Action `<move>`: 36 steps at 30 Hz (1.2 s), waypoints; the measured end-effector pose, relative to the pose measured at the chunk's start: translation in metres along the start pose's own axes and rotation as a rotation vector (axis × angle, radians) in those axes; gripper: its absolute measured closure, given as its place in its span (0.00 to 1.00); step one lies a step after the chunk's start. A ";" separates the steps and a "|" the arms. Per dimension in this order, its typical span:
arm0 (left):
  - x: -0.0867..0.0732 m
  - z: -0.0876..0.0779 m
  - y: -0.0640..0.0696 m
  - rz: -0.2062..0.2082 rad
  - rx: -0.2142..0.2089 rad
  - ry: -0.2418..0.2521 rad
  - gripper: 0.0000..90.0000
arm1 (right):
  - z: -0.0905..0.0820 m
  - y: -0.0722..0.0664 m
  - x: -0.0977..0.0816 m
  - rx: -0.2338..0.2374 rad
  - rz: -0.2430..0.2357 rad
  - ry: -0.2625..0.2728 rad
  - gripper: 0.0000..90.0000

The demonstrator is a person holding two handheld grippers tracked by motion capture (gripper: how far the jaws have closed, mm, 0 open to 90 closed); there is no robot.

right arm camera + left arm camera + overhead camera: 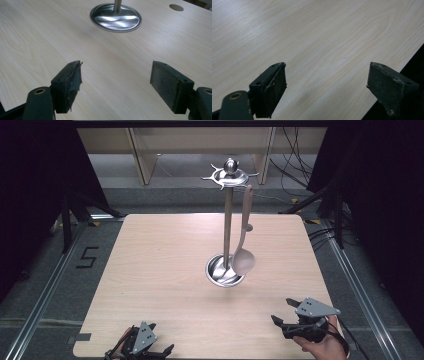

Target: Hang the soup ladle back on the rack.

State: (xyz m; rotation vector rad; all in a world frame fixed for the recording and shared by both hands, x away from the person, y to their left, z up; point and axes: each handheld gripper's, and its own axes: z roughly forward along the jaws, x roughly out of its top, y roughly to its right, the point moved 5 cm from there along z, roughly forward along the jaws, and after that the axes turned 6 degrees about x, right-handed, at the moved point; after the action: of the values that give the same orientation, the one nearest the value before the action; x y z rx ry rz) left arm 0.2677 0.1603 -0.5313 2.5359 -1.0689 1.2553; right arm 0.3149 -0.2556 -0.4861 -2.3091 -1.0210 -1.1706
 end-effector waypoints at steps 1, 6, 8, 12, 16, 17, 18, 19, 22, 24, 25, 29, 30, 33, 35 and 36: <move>0.000 0.000 0.000 0.005 0.001 0.000 0.16 | -0.002 0.000 -0.004 -0.011 -0.010 -0.004 0.28; -0.001 0.001 0.003 -0.041 -0.002 0.005 0.16 | -0.005 -0.002 -0.015 -0.018 -0.012 -0.023 0.26; 0.000 0.001 0.003 -0.038 -0.001 0.005 0.16 | -0.007 -0.002 -0.020 -0.027 -0.019 -0.031 0.25; -0.001 0.000 0.004 -0.037 -0.018 -0.010 0.16 | -0.009 -0.006 -0.027 -0.033 0.001 -0.043 0.25; -0.001 -0.001 0.003 -0.013 -0.018 -0.020 0.16 | -0.010 -0.008 -0.032 -0.033 -0.011 -0.049 0.25; -0.001 -0.001 0.003 -0.013 -0.018 -0.020 0.16 | -0.010 -0.008 -0.032 -0.033 -0.011 -0.049 0.25; 0.000 0.000 -0.001 0.036 -0.003 -0.007 0.16 | -0.009 -0.009 -0.034 -0.034 -0.009 -0.054 0.26; 0.000 0.001 0.001 0.011 0.002 0.009 0.16 | -0.009 -0.010 -0.035 -0.034 -0.007 -0.059 0.26; -0.001 0.000 0.001 0.023 0.001 -0.015 0.16 | -0.009 -0.012 -0.038 -0.032 -0.009 -0.064 0.26; -0.001 0.000 0.000 0.037 0.001 -0.014 0.16 | -0.009 -0.012 -0.038 -0.034 -0.009 -0.064 0.26; -0.001 0.000 0.000 0.037 0.001 -0.014 0.16 | -0.009 -0.012 -0.038 -0.034 -0.009 -0.064 0.26; -0.001 0.000 0.000 0.040 0.000 -0.016 0.16 | -0.009 -0.012 -0.038 -0.035 -0.004 -0.068 0.25; -0.001 0.000 0.000 0.039 0.000 -0.017 0.16 | -0.009 -0.011 -0.038 -0.041 -0.014 -0.067 0.25; -0.001 0.000 0.000 0.038 0.000 -0.017 0.16 | -0.007 -0.011 -0.039 -0.033 -0.011 -0.068 0.25; -0.001 0.000 0.000 0.037 0.000 -0.017 0.16 | -0.007 -0.011 -0.040 -0.031 -0.011 -0.070 0.24; -0.001 0.000 0.000 0.037 0.000 -0.017 0.16 | -0.007 -0.011 -0.040 -0.029 -0.007 -0.072 0.24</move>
State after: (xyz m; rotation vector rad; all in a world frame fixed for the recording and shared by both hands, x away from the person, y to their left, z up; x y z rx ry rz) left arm 0.2672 0.1605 -0.5319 2.5431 -1.1250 1.2445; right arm 0.2871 -0.2694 -0.5143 -2.3883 -1.0446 -1.1189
